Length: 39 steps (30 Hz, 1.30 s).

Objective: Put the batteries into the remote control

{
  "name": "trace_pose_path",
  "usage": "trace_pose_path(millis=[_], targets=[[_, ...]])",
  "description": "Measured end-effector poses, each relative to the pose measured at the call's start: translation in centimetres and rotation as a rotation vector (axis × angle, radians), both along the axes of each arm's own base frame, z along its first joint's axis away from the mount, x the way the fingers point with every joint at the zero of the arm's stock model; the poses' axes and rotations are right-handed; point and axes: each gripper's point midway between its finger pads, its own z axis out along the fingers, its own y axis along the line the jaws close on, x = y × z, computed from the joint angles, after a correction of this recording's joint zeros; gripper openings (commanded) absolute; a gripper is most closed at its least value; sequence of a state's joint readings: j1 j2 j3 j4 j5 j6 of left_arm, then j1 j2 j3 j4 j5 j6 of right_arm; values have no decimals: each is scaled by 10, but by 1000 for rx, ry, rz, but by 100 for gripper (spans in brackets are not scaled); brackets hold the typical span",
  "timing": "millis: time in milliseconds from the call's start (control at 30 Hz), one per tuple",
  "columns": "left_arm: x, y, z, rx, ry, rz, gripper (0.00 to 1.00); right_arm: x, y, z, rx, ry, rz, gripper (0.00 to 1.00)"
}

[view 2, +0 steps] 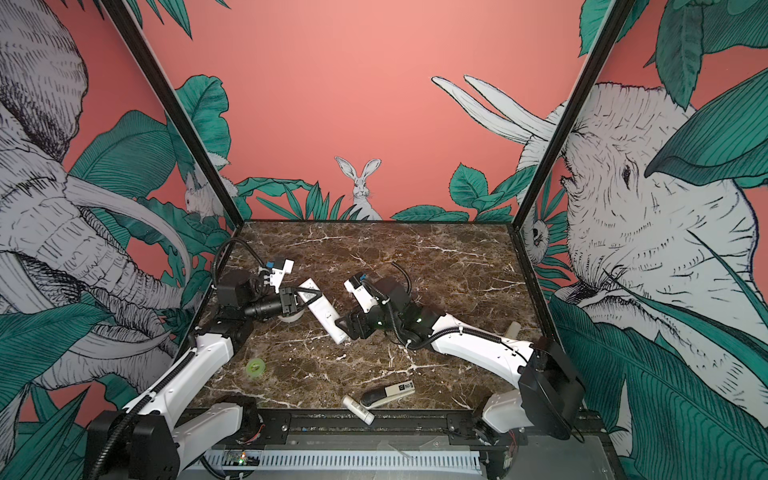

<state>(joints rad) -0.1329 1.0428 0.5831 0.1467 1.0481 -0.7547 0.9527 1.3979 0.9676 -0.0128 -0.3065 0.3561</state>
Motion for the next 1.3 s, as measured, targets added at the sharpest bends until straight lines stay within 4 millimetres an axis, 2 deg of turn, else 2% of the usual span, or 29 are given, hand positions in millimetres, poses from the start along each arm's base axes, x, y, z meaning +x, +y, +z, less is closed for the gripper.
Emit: trace_pose_path(millis=[100, 200, 400, 500, 600, 700, 1000, 1133, 1300], targets=[[2, 2, -3, 10, 12, 20, 0, -10, 11, 6, -37, -48, 28, 75], [4, 3, -5, 16, 17, 33, 0, -12, 22, 3, -84, -80, 38, 76], [5, 3, -5, 16, 20, 38, 0, -8, 31, -34, -255, -108, 6, 75], [5, 3, -5, 16, 20, 38, 0, -6, 31, -51, -343, -124, -14, 67], [5, 3, -5, 16, 20, 38, 0, -6, 28, -59, -399, -148, -33, 60], [5, 3, -5, 15, 21, 38, 0, -4, 26, -59, -415, -165, -51, 53], [6, 3, -3, 12, 15, 39, 1, -2, 25, -57, -411, -165, -79, 42], [6, 3, -3, 10, 15, 40, 11, -2, 25, -57, -408, -164, -76, 37], [6, 1, 4, -9, 6, 30, 45, -5, 22, -49, -384, -162, -68, 35]])
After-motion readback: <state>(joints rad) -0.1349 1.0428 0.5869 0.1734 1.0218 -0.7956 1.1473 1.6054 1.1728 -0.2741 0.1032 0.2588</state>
